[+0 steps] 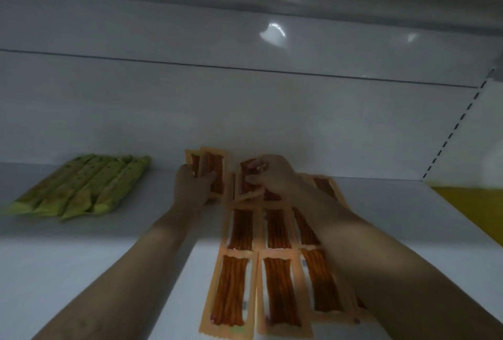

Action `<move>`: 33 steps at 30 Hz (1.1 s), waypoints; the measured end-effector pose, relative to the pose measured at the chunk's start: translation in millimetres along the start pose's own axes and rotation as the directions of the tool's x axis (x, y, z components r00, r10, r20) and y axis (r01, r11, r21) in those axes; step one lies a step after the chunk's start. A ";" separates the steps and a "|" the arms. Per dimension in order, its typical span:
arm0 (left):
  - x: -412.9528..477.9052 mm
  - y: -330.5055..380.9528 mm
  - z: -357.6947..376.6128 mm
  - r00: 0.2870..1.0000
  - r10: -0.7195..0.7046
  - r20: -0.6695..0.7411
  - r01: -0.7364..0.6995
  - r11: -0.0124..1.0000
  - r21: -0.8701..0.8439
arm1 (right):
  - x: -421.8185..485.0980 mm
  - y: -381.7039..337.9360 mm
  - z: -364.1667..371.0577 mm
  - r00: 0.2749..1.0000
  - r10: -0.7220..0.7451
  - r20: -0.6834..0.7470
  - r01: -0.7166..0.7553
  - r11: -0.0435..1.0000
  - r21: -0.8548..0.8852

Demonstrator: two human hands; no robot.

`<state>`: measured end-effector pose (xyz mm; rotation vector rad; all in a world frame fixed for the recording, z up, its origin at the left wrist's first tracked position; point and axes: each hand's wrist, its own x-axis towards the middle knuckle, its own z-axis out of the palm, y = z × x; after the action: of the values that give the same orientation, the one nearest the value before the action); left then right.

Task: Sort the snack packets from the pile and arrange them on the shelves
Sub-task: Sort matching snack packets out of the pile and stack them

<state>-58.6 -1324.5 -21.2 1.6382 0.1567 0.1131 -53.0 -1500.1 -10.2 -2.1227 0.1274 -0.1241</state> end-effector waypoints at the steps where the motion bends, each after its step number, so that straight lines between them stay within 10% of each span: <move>1: 2.6 -3.5 -0.8 1.000 0.013 -0.014 -0.013 0.999 0.032 | 5.1 -0.4 5.1 1.000 0.014 0.000 -0.014 1.000 -0.028; 17: 34.9 -37.9 -0.9 0.998 0.023 0.051 -0.028 0.995 0.099 | 8.8 5.5 28.5 0.996 -0.073 -0.053 0.031 0.831 -0.556; 27: 32.7 -28.3 -5.1 0.999 -0.022 0.048 0.024 0.999 -0.033 | 3.4 -6.8 14.9 0.979 -0.072 -0.189 -0.007 0.922 -0.387; 33: 7.8 -9.3 6.8 0.976 0.000 0.216 0.069 0.948 -0.312 | -0.1 -27.0 13.0 0.999 -0.024 -0.041 0.022 0.999 -0.036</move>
<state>-50.1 -1329.2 -31.1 1.3134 0.0007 -0.0636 -50.2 -1475.0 5.9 -2.1585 0.1307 -0.1808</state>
